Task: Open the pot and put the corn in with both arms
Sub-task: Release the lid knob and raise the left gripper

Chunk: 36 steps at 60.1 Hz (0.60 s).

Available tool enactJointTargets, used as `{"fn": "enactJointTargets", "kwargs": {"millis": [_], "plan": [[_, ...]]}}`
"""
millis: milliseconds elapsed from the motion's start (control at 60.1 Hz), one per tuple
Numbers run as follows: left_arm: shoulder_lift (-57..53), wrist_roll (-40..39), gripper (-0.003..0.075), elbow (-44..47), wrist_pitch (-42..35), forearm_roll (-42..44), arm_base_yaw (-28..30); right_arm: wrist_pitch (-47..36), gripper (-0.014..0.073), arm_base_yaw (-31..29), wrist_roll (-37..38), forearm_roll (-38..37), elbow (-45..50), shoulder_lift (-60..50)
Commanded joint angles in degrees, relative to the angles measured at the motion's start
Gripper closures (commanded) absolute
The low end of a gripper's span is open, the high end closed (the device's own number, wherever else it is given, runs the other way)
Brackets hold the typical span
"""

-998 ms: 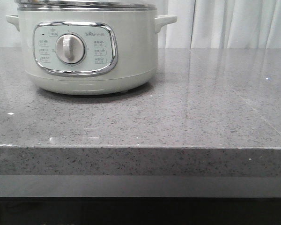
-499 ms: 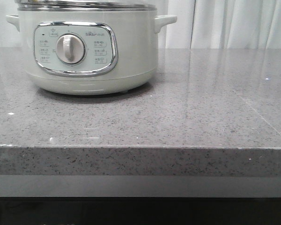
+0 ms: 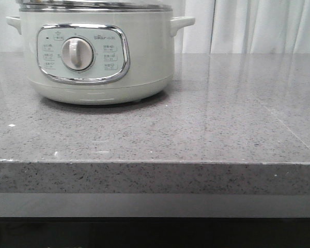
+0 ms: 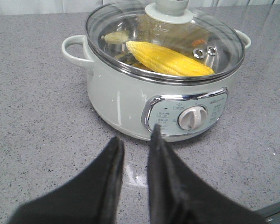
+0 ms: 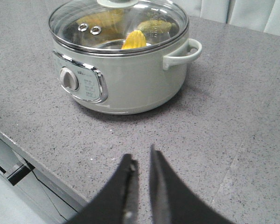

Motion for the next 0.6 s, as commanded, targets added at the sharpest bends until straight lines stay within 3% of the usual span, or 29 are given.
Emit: {"fn": "enactJointTargets", "kwargs": {"millis": [0, 50, 582], "plan": [[0.0, 0.2, 0.0703, -1.5, -4.2, -0.2, 0.1, -3.9, 0.0658, -0.4, -0.4, 0.0, -1.5, 0.1], [0.0, 0.2, 0.0741, -1.5, -4.2, -0.2, 0.1, -3.9, 0.0658, -0.4, -0.4, 0.0, -1.5, 0.1], [0.0, 0.2, 0.0741, -1.4, -4.2, -0.2, 0.1, -3.7, 0.0662, -0.4, -0.4, 0.0, -1.5, 0.1]]}}
